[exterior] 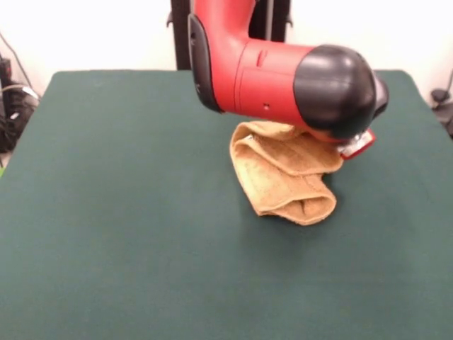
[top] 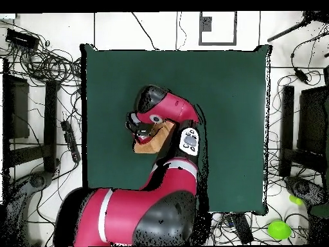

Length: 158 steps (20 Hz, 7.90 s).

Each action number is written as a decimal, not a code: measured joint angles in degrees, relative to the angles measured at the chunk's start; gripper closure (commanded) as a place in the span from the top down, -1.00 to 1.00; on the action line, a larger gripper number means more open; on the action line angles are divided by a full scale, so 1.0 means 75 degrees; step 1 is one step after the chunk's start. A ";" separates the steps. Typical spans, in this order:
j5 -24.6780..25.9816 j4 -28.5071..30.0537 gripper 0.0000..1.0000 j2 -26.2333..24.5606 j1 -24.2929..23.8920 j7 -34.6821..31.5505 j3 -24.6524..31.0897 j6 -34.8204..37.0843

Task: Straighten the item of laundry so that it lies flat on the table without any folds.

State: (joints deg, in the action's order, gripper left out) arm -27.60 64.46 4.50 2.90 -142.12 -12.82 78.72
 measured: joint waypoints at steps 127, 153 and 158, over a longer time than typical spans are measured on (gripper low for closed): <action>0.0982 0.7664 -1.00 0.7456 -0.6439 0.2097 0.6197 -0.4241; 0.2697 0.7878 1.00 0.6891 -0.7470 0.2097 0.7289 -0.4399; 0.3291 0.7879 1.00 0.6790 -0.7578 0.2097 0.7357 -0.3967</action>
State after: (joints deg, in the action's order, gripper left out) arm -2.92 123.55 55.43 -53.93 -126.39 42.35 48.96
